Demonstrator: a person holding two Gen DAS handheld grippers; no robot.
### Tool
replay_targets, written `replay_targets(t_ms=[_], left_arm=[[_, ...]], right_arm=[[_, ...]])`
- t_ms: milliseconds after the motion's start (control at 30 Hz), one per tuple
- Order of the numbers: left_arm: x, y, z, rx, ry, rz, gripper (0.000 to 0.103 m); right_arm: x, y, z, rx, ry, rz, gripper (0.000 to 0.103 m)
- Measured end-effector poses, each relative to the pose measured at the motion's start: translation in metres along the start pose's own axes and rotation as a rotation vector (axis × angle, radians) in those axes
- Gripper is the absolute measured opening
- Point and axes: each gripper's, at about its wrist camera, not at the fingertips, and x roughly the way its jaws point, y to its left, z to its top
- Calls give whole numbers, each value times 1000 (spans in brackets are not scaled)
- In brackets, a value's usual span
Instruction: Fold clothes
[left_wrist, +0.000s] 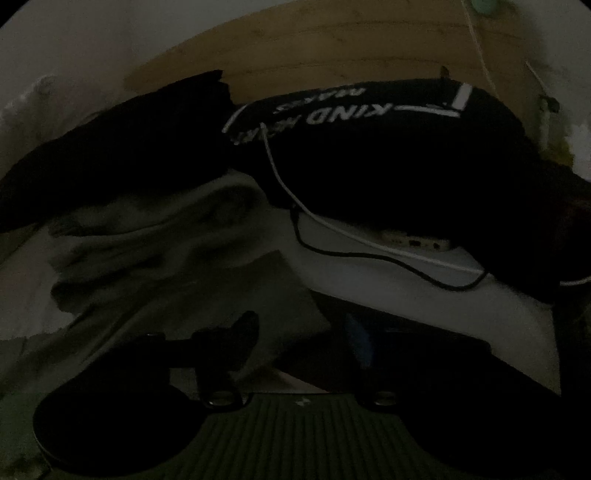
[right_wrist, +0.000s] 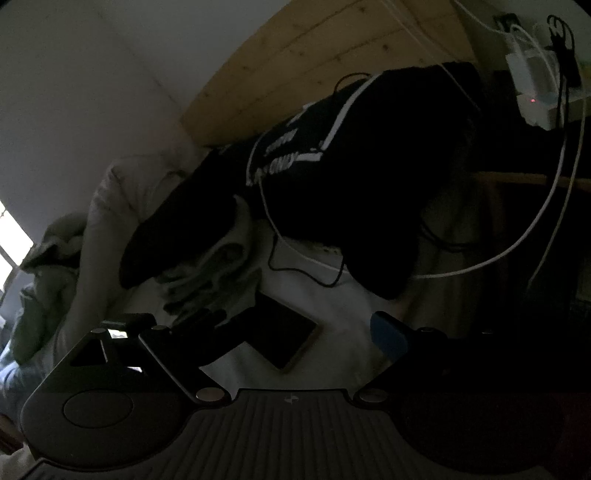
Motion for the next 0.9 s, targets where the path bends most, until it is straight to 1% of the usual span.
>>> replay_targets(t_ms=[33, 100, 133, 200, 233, 333, 433, 500, 567, 600, 667, 700, 733, 800, 833, 867, 900], left_arm=[[3, 0, 0, 10, 8, -3, 48], [7, 0, 0, 13, 14, -6, 44], [8, 1, -1, 12, 11, -9, 39], [8, 2, -1, 5, 7, -10, 27], [7, 5, -2, -9, 5, -11, 18], [5, 11, -2, -51, 1, -14, 14], [-6, 23, -4, -125, -28, -32, 13], [-16, 30, -4, -165, -53, -42, 13], [-24, 37, -4, -201, -74, -48, 13], [-28, 40, -4, -217, -83, -52, 13], [-33, 44, -4, -229, -94, -53, 13], [-35, 46, -4, -235, -100, -54, 13], [-36, 48, -4, -244, -104, -55, 13], [-36, 51, -3, -257, -102, -54, 13], [-36, 52, -3, -260, -99, -54, 13], [-35, 51, -3, -257, -98, -56, 13], [-35, 51, -3, -253, -97, -58, 13]], right_arm=[[0, -1, 0, 3, 2, -2, 93], [1, -2, 0, 7, 3, -4, 93], [1, -2, 0, 6, 3, -4, 93], [1, -2, 0, 5, -1, -8, 93], [1, -2, -1, 3, -4, -11, 93], [3, -2, -3, -12, -2, -22, 93], [6, 0, -3, -40, -4, -20, 93], [15, 8, 4, -70, -4, -1, 93], [30, 20, 17, -93, 5, 39, 93], [41, 27, 25, -95, 19, 73, 93], [71, 39, 39, -104, 39, 169, 93], [90, 45, 46, -109, 56, 215, 93], [114, 49, 52, -116, 81, 244, 93], [161, 55, 59, -155, 142, 246, 90], [184, 57, 62, -165, 177, 236, 82], [205, 58, 64, -144, 209, 220, 75], [222, 57, 65, -96, 235, 222, 71]])
